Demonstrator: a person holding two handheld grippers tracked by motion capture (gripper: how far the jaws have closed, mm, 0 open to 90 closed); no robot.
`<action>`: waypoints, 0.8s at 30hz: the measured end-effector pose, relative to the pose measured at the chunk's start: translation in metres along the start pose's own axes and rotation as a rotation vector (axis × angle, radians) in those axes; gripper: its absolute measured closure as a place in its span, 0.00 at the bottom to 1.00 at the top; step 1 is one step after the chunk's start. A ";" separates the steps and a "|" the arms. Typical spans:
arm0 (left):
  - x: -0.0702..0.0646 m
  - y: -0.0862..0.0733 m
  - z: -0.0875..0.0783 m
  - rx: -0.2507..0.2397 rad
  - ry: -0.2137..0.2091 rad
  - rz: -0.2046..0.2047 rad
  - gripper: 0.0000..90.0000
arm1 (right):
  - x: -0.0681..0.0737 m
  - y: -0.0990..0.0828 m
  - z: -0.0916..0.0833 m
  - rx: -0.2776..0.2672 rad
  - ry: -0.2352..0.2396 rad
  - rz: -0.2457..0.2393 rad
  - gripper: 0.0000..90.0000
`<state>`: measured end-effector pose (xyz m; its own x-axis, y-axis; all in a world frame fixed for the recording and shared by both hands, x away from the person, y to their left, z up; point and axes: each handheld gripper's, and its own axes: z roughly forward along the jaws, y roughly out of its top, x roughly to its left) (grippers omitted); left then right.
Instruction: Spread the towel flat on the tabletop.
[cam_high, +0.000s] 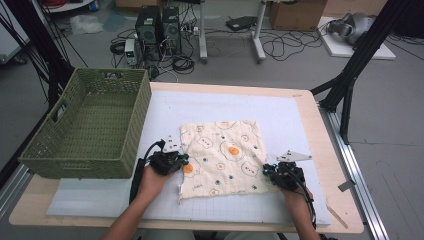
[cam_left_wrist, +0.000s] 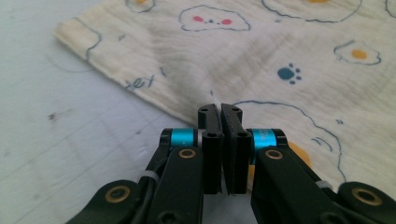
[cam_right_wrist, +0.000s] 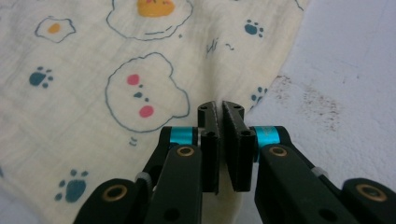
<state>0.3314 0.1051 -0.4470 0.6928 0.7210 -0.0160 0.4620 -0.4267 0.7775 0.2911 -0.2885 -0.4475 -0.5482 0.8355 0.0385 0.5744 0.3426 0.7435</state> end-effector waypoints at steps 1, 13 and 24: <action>0.004 0.000 -0.002 0.007 0.011 0.003 0.96 | 0.003 0.000 -0.001 0.011 -0.001 -0.010 0.96; 0.022 0.000 -0.023 -0.004 -0.039 -0.085 0.76 | 0.039 -0.004 -0.024 0.079 0.033 -0.112 0.84; 0.045 0.025 0.003 -0.199 0.023 -0.212 0.50 | -0.001 0.032 -0.006 -0.093 -0.029 -0.036 0.62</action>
<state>0.3758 0.1254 -0.4299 0.5783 0.7959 -0.1791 0.4758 -0.1508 0.8665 0.3060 -0.2808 -0.4202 -0.5490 0.8358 -0.0075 0.4950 0.3323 0.8028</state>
